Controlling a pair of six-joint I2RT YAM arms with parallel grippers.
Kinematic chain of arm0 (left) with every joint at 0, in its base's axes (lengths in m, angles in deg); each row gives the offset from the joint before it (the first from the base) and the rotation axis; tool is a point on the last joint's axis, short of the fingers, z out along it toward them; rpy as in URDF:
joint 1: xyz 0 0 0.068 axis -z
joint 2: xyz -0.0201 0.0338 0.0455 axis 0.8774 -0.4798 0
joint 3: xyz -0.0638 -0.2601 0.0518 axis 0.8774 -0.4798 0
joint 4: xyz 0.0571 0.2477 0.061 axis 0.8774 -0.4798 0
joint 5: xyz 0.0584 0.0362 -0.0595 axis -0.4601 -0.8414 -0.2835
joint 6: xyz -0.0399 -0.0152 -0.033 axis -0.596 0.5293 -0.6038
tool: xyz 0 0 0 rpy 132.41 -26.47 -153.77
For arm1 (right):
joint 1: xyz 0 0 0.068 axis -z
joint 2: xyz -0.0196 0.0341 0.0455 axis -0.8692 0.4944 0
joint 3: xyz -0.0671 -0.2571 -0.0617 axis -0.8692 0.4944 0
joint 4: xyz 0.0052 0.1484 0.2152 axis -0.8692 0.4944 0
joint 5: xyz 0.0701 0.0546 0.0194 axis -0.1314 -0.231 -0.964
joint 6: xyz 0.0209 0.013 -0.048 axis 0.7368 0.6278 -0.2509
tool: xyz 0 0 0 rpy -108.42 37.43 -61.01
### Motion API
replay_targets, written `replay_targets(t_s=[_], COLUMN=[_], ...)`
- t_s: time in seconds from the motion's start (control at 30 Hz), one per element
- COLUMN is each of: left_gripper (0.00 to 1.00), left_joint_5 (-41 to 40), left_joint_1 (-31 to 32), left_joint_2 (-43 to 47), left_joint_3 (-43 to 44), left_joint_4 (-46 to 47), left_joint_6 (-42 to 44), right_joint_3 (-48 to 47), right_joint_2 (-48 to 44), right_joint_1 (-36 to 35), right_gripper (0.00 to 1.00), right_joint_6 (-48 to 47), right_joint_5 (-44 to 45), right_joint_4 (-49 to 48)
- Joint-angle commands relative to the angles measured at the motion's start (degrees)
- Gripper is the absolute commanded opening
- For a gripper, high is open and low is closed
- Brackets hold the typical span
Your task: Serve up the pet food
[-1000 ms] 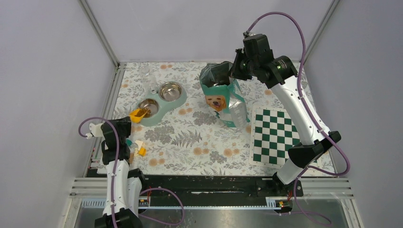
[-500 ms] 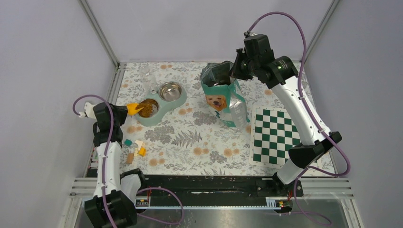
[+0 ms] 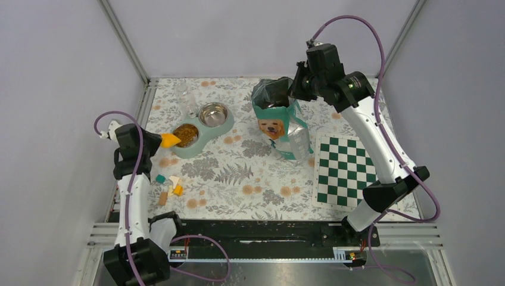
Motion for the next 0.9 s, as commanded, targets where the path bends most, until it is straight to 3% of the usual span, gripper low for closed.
replay_targets(t_s=[0.0, 0.3, 0.43, 0.5, 0.6, 0.67, 0.87], left_gripper=[0.00, 0.00, 0.00, 0.00, 0.00, 0.00, 0.00], left_joint_5=[4.14, 23.74, 35.75, 39.42, 40.56, 38.20, 33.46], left_joint_1=[0.49, 1.47, 2.22, 3.98, 11.21, 16.69, 26.34], left_joint_2=[1.23, 2.16, 4.60, 5.71, 6.48, 6.68, 4.74], left_joint_3=[4.85, 13.98, 13.82, 12.55, 10.56, 10.94, 14.29], left_joint_4=[0.70, 2.87, 13.17, 23.55, 36.01, 39.56, 36.44], left_joint_6=[3.01, -0.49, -6.79, -13.22, -22.01, -23.30, -20.42], right_joint_3=[-0.17, 3.66, 4.71, 4.35, 3.22, 1.23, -8.74], right_joint_2=[-3.35, -4.63, -4.94, -4.92, -4.81, -4.27, 0.20], right_joint_1=[0.42, -0.79, -3.80, -5.58, -8.19, -10.16, -14.50], right_gripper=[0.00, 0.00, 0.00, 0.00, 0.00, 0.00, 0.00], right_joint_6=[-0.25, -2.99, -4.77, -6.19, -9.01, -11.23, -16.54], right_joint_5=[0.86, -0.46, 3.02, 4.90, 8.41, 10.58, 18.24], right_joint_4=[-4.64, -6.63, -6.90, -6.95, -6.80, -6.01, 0.55])
